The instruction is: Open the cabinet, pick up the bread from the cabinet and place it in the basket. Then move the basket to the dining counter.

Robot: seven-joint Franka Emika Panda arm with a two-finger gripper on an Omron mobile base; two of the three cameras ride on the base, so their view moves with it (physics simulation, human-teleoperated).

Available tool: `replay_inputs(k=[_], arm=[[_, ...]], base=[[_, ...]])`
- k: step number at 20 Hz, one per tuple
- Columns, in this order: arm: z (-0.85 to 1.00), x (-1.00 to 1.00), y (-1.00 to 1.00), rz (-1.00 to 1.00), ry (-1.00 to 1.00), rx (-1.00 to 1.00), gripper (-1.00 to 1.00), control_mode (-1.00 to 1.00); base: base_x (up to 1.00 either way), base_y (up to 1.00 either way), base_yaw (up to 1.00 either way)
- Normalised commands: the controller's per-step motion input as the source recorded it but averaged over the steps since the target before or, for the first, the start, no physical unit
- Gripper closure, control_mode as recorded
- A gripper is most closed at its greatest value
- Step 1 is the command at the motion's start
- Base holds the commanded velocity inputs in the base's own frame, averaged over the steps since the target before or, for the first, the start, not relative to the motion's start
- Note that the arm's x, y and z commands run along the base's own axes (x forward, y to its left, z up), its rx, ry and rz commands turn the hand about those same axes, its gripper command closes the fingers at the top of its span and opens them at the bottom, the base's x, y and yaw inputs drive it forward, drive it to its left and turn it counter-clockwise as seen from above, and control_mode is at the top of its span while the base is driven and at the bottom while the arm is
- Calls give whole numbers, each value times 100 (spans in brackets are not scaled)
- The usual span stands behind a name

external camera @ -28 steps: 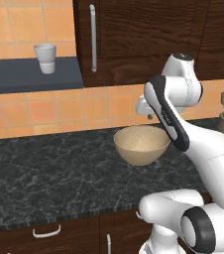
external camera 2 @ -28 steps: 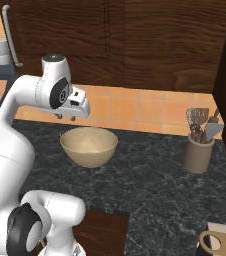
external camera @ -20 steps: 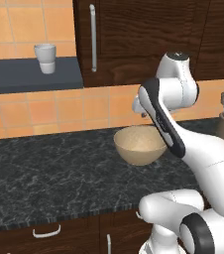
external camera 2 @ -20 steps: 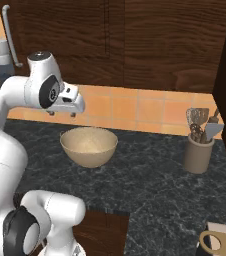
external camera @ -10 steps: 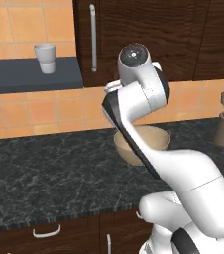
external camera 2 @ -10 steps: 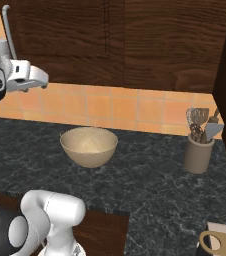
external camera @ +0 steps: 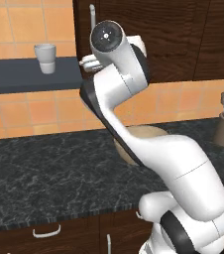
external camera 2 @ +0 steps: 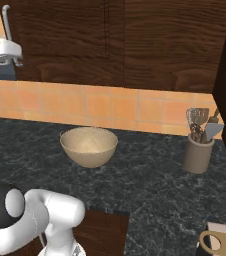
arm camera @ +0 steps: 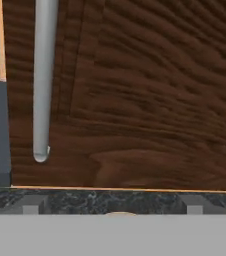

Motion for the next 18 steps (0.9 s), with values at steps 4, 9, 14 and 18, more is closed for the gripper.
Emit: replay_inputs(k=[4, 9, 14, 18], arm=[[16, 23, 5, 0, 13, 0, -100, -100], [0, 17, 51, -1, 0, 0, -100, -100], [0, 50, 11, 0, -2, 0, -100, -100], [0, 53, 5, 0, -2, 0, -100, -100]], base=[[0, 0, 0], [0, 0, 0], [0, 0, 0], [0, 0, 0]])
